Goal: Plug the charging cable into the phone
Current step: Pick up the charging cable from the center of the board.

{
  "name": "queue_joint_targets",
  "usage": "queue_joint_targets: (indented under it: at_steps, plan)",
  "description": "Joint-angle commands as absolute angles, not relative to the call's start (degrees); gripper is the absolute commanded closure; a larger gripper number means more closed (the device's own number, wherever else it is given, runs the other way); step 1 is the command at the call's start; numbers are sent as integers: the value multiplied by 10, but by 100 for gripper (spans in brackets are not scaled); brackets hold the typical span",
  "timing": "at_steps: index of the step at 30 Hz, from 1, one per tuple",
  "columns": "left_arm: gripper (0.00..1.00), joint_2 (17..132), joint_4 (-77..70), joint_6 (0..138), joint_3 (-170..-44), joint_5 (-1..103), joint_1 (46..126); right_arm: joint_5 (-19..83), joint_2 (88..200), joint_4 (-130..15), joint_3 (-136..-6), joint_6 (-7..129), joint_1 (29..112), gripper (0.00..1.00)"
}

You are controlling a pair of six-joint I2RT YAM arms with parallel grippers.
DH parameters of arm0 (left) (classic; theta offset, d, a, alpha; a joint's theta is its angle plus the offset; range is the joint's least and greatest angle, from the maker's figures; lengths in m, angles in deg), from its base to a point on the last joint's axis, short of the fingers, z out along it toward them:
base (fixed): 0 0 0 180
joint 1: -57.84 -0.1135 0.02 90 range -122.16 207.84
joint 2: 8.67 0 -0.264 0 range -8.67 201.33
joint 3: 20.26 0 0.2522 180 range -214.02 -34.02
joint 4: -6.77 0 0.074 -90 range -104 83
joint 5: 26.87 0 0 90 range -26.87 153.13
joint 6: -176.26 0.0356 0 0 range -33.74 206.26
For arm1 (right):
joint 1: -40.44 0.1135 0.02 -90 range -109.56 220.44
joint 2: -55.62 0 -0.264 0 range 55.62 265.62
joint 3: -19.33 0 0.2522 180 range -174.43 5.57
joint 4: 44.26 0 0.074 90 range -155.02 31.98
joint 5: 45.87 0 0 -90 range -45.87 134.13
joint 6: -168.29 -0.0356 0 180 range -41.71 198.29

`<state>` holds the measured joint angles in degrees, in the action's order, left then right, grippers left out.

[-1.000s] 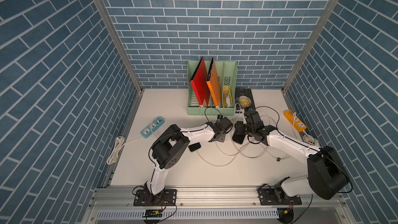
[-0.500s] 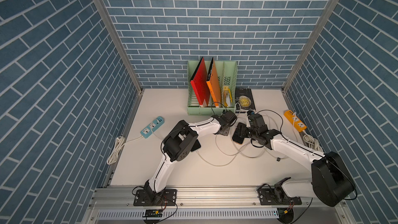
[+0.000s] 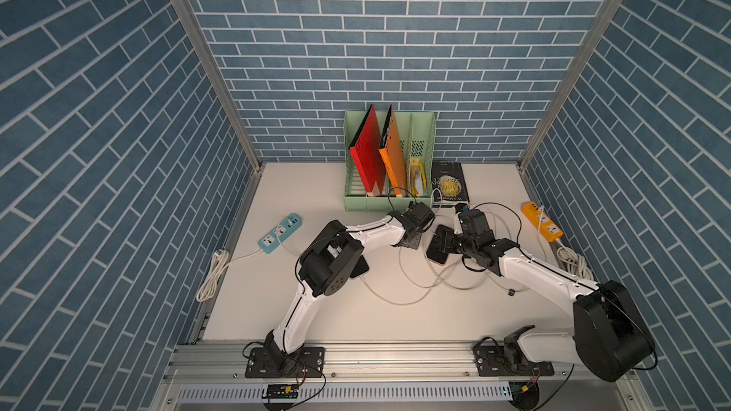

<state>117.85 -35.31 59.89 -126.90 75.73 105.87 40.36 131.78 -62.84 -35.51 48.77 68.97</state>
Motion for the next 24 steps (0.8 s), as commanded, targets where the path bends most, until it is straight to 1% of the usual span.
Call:
queue_joint_targets:
  at_steps: [1,5,9,13,16,20,24]
  plan:
    - [100,1164,-376,592,-1229,758,1047,356,1306,-599,-338,512,687,47]
    - [100,1079,-299,594,-1164,744,1044,297,1297,-576,-331,531,686,46]
    - [100,962,-192,593,-1059,712,1044,231,1275,-535,-309,540,686,45]
    - [100,856,-95,580,-956,677,1044,151,1243,-456,-266,533,687,46]
    - [100,786,-12,567,-873,639,1044,110,1223,-397,-237,518,687,49]
    - [100,723,71,557,-796,590,1045,56,1204,-315,-203,491,688,51]
    - [100,685,133,552,-742,553,1045,30,1197,-243,-178,460,691,51]
